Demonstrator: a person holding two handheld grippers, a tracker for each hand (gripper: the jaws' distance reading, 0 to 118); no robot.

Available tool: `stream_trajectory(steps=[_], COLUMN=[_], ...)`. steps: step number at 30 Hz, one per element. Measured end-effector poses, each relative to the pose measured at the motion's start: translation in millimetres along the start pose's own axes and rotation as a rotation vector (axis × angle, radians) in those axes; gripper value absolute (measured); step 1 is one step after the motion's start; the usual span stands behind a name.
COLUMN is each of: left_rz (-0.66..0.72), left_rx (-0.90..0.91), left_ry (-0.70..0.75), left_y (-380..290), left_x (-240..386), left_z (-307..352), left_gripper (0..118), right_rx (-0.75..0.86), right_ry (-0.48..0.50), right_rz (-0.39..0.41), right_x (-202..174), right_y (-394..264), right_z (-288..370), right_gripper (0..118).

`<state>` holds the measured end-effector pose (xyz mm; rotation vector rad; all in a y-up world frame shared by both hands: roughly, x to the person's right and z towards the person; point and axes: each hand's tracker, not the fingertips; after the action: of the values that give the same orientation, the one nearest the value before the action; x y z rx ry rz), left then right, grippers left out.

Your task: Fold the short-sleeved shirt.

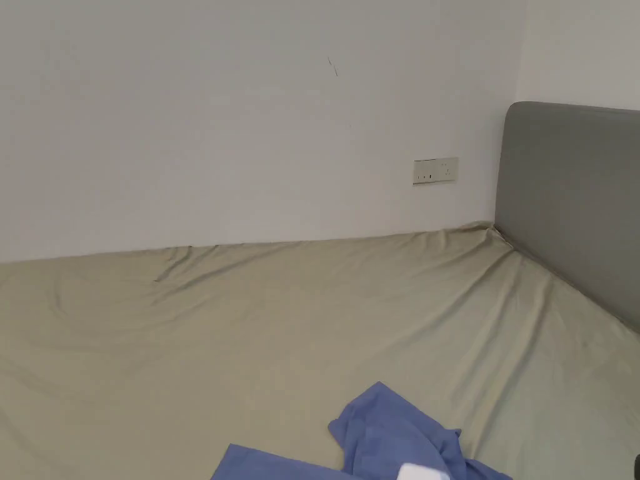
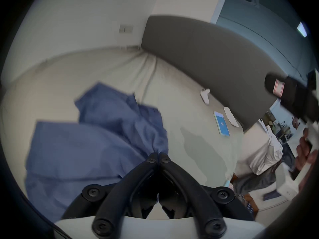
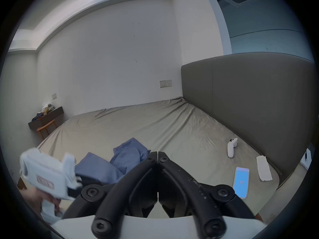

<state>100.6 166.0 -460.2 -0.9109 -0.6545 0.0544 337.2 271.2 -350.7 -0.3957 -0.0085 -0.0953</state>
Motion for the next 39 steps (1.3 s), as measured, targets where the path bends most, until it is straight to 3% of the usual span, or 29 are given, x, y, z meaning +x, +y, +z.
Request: stream_trajectory(steps=[5, 10, 11, 12, 13, 15, 16, 20, 23, 26, 27, 29, 30, 32, 36, 39], left_rz=[-0.017, 0.008, 0.064, 0.139, 0.197, 0.245, 0.258, 0.237, 0.173, 0.238, 0.275, 0.289, 0.289, 0.287, 0.406, 0.368], left_rx=[-0.172, -0.207, -0.208, -0.224, -0.251, -0.216, -0.174, 0.234, 0.534, 0.674, 0.664, 0.723, 0.724, 0.71, 0.593, 0.447], left_ry=[0.086, 0.116, 0.089, 0.058, 0.038, -0.064, -0.07, -0.089, 0.143, 0.48, 0.47, 0.519, 0.595, 0.704, 0.504, 0.437], left_y=[-44, -68, -67, -66, -65, -55, -48, -20, -32, -65, -78, -107, -118, -134, -146, -130], left_x=[6, 6, 1, -5, -9, -13, -13, -44, -75, -104, -114, -121, -121, -129, -159, -181], left_z=[-36, -52, -52, -53, -52, -31, -10, 126, 240, 325, 348, 379, 386, 389, 367, 326], left_gripper=[0, 3, 10, 30, 70, 98, 104, 104, 118, 116, 103, 23, 0, 0, 0, 0], right_rx=[-0.019, -0.009, -0.007, -0.003, 0.0, 0.011, 0.022, 0.078, 0.108, 0.112, 0.114, 0.112, 0.112, 0.107, 0.056, 0.047], right_ry=[0.035, 0.051, 0.054, 0.055, 0.056, 0.054, 0.05, 0.012, -0.014, -0.031, -0.029, -0.021, -0.024, -0.028, 0.01, 0.015], right_rz=[-0.011, 0.009, 0.008, 0.005, 0.002, -0.001, 0.0, 0.004, 0.041, 0.06, 0.052, 0.03, 0.027, 0.031, 0.005, 0.018], right_x=[-12, -24, -26, -24, -25, -24, -22, -19, -20, -23, -23, -26, -28, -33, -43, -54], right_y=[-6, -4, -3, -3, -2, 0, 2, 15, 19, 16, 14, 11, 10, 6, 1, 0], right_z=[-2, 6, 9, 11, 14, 21, 24, 42, 54, 61, 63, 66, 66, 64, 51, 46], right_gripper=[1, 1, 1, 1, 1, 1, 1, 1, 1, 1, 1, 1, 1, 1, 1, 1])
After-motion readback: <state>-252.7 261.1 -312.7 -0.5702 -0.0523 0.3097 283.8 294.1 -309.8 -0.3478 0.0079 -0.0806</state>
